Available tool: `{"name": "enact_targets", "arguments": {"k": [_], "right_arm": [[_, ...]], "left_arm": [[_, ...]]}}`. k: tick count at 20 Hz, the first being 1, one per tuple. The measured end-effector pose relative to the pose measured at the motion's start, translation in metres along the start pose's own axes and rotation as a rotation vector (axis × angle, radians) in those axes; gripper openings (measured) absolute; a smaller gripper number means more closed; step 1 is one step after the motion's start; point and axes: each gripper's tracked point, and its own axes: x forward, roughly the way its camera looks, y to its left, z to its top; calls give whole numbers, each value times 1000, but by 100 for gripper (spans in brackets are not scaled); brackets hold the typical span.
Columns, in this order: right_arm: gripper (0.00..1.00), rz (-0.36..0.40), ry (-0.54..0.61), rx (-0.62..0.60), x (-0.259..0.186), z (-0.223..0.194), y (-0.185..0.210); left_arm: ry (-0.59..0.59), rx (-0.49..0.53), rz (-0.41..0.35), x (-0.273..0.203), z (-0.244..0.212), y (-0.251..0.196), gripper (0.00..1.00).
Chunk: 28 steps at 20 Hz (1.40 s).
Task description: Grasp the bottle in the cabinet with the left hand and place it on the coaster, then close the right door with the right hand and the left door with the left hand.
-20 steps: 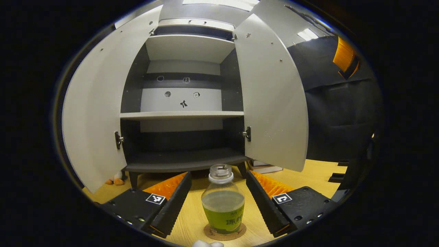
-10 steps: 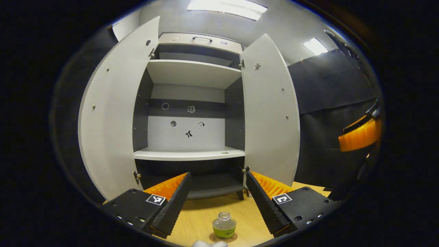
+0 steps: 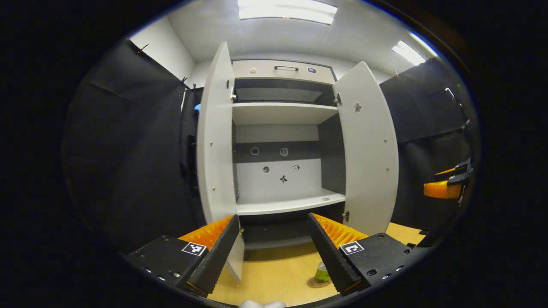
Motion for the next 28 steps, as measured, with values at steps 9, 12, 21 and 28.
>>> {"name": "enact_targets", "arguments": {"k": [9, 12, 21, 28], "right_arm": [[82, -74, -66, 52, 88, 64, -99], [82, -39, -90, 73, 121, 91, -119], [82, 232, -81, 108, 173, 118, -92], [79, 339, -77, 51, 165, 123, -46]], "left_arm": [[31, -17, 167, -57, 8, 20, 96], [18, -45, 172, -51, 20, -13, 96], [10, -43, 241, -30, 38, -85, 99], [21, -18, 271, -26, 41, -104, 96]]}}
